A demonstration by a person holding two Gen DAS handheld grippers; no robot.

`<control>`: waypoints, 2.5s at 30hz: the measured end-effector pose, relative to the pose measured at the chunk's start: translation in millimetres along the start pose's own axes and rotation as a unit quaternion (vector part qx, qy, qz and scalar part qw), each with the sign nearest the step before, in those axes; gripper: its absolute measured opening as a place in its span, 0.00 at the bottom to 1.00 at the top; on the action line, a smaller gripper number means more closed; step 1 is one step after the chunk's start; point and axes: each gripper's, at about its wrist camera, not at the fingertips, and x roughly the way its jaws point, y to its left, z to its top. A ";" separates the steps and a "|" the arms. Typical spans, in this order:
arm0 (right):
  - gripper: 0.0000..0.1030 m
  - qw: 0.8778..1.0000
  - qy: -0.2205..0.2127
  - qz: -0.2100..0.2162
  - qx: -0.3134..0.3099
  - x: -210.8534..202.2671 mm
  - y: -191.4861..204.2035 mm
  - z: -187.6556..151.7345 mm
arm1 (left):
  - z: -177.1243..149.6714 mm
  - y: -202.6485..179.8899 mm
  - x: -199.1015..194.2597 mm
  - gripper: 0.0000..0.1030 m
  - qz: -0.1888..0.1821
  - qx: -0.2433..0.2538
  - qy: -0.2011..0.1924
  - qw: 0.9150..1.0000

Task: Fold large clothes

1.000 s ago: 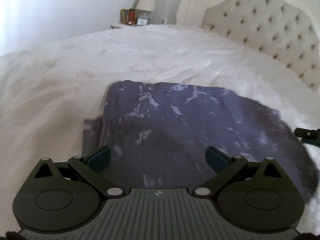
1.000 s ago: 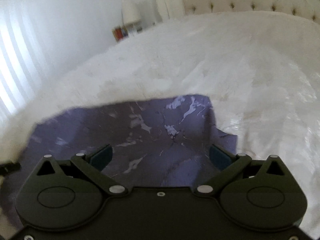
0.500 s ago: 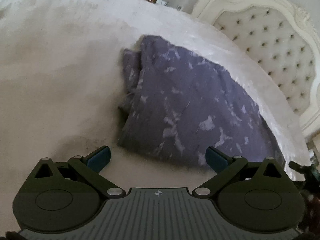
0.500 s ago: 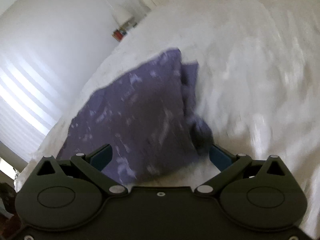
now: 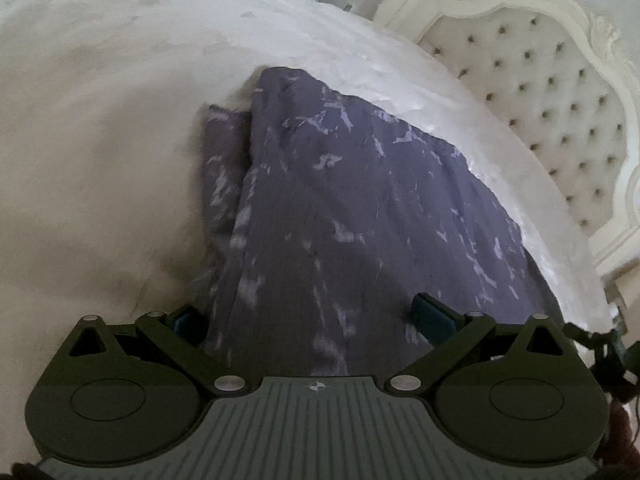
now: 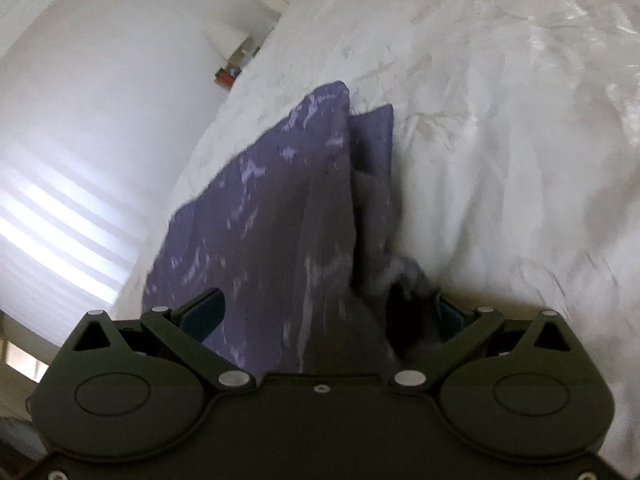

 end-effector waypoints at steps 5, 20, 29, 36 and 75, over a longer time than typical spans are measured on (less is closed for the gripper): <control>1.00 0.999 -0.003 0.020 -0.025 22.4 4.3 12.7 | 12.1 1.2 13.1 1.00 -0.010 0.008 0.001 1.000; 0.71 0.997 0.035 0.009 -0.068 40.7 16.1 25.6 | 21.0 9.4 11.3 0.43 -0.026 -0.041 -0.001 0.999; 0.48 0.996 0.056 0.000 -0.062 17.7 33.9 22.9 | 15.9 3.4 -11.1 0.27 -0.053 -0.045 0.029 0.997; 0.47 0.994 0.095 -0.010 -0.050 -24.4 33.2 -1.1 | -20.9 11.2 -41.5 0.27 -0.076 -0.050 0.061 0.994; 1.00 0.981 0.043 -0.120 -0.144 -129.5 16.9 -121.7 | -137.1 61.2 -72.2 1.00 0.023 0.026 -0.022 0.999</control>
